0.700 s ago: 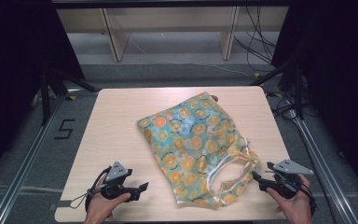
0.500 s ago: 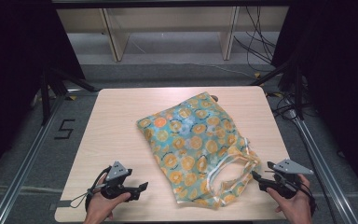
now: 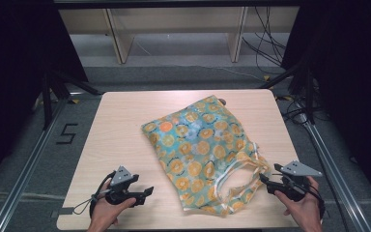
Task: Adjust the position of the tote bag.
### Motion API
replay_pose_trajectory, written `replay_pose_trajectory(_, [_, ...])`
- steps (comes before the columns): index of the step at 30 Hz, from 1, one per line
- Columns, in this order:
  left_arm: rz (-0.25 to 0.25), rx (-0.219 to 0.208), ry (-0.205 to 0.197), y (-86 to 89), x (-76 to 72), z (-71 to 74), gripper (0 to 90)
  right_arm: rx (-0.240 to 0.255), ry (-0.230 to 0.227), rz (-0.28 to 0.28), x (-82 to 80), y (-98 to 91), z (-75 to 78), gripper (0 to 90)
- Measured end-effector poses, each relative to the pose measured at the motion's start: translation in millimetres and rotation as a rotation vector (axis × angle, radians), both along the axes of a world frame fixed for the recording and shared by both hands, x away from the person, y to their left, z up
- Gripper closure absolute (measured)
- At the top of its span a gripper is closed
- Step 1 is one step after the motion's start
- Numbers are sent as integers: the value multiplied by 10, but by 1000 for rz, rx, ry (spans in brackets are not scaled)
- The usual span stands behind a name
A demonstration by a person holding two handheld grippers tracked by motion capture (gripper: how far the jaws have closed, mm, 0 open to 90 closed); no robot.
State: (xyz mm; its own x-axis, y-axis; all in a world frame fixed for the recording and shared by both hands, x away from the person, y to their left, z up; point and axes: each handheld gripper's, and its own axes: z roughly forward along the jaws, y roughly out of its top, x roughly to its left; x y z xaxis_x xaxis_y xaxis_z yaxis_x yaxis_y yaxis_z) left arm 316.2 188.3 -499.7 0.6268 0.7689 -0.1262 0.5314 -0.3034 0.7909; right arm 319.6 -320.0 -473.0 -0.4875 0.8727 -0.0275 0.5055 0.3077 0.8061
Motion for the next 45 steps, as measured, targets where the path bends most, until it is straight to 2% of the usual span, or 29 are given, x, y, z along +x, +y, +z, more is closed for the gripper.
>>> replay_pose_trajectory(3, [-12, 19, 4, -20, 37, 11, 271, -3, -22, 13, 96, 23, 55, 322])
replay_pose_trajectory(4, [7, -11, 4, -62, 58, 0, 273, -2, -22, 4, 118, 37, 63, 317])
replay_pose_trajectory(5, [-13, 21, 9, -54, 80, 12, 272, -9, -30, 15, 179, 39, 74, 313])
replay_pose_trajectory(6, [-16, 19, 10, -69, 99, 19, 267, -11, -32, 7, 225, 51, 78, 305])
replay_pose_trajectory(9, [0, -28, 3, -152, 159, 28, 247, -17, -18, 8, 406, 65, 97, 290])
replay_pose_trajectory(11, [-6, -16, 18, -205, 202, 50, 241, -15, -6, 21, 561, 59, 108, 281])
replay_pose_trajectory(13, [5, -61, 19, -301, 238, 45, 233, -2, 4, 2, 699, 77, 113, 275])
replay_pose_trajectory(14, [4, -59, 17, -343, 259, 50, 229, -13, 1, -1, 759, 71, 111, 271])
replay_pose_trajectory(15, [4, -59, 17, -343, 259, 50, 215, 12, 45, 9, 848, 79, 105, 270])
replay_pose_trajectory(17, [14, -48, 19, -457, 284, 61, 207, -42, 45, 2, 983, 72, 84, 260])
replay_pose_trajectory(20, [19, -51, 27, -528, 315, 55, 196, -35, 80, 8, 1133, 122, 55, 259])
replay_pose_trajectory(22, [34, -68, 57, -636, 377, 25, 194, -41, 106, -1, 1222, 181, 31, 253])
replay_pose_trajectory(23, [15, -41, 62, -630, 399, 24, 191, -50, 110, -1, 1264, 198, 16, 252])
replay_pose_trajectory(25, [32, -87, 94, -697, 438, -1, 173, -50, 101, 11, 1345, 217, -8, 252])
replay_pose_trajectory(26, [32, -87, 94, -697, 438, -1, 175, -50, 101, 11, 1345, 217, -8, 252])
replay_pose_trajectory(27, [19, -61, 102, -721, 466, -20, 177, -19, 158, -9, 1394, 241, -24, 248])
replay_pose_trajectory(30, [20, -54, 107, -750, 483, -39, 189, -37, 170, -7, 1454, 242, -80, 243])
replay_pose_trajectory(32, [27, -67, 95, -784, 501, -66, 226, -56, 192, -11, 1464, 236, -107, 271])
replay_pose_trajectory(33, [22, -77, 103, -813, 516, -85, 252, -41, 207, -1, 1471, 233, -142, 340])
replay_pose_trajectory(34, [12, -59, 99, -813, 526, -86, 264, -46, 199, 24, 1486, 218, -183, 344])
replay_pose_trajectory(35, [12, -51, 87, -827, 530, -90, 297, -28, 243, 13, 1475, 221, -177, 348])
replay_pose_trajectory(37, [6, -37, 79, -840, 551, -105, 334, -12, 210, 53, 1510, 197, -242, 359])
replay_pose_trajectory(38, [6, -37, 79, -840, 551, -105, 353, -32, 241, 10, 1494, 209, -226, 359])
replay_pose_trajectory(40, [9, -36, 73, -852, 565, -123, 405, -62, 206, 23, 1500, 193, -251, 376])
replay_pose_trajectory(41, [9, -34, 70, -857, 570, -133, 431, -44, 182, 13, 1498, 214, -278, 390])
replay_pose_trajectory(42, [9, -34, 70, -857, 570, -133, 456, -44, 182, 13, 1498, 214, -278, 390])
replay_pose_trajectory(43, [-1, -14, 62, -862, 572, -139, 489, -51, 238, 5, 1473, 228, -242, 418])
replay_pose_trajectory(44, [-3, 2, 46, -868, 569, -141, 513, -48, 236, -2, 1469, 239, -249, 434])
replay_pose_trajectory(45, [-23, 13, 36, -863, 581, -143, 555, -70, 194, 20, 1492, 225, -276, 458])
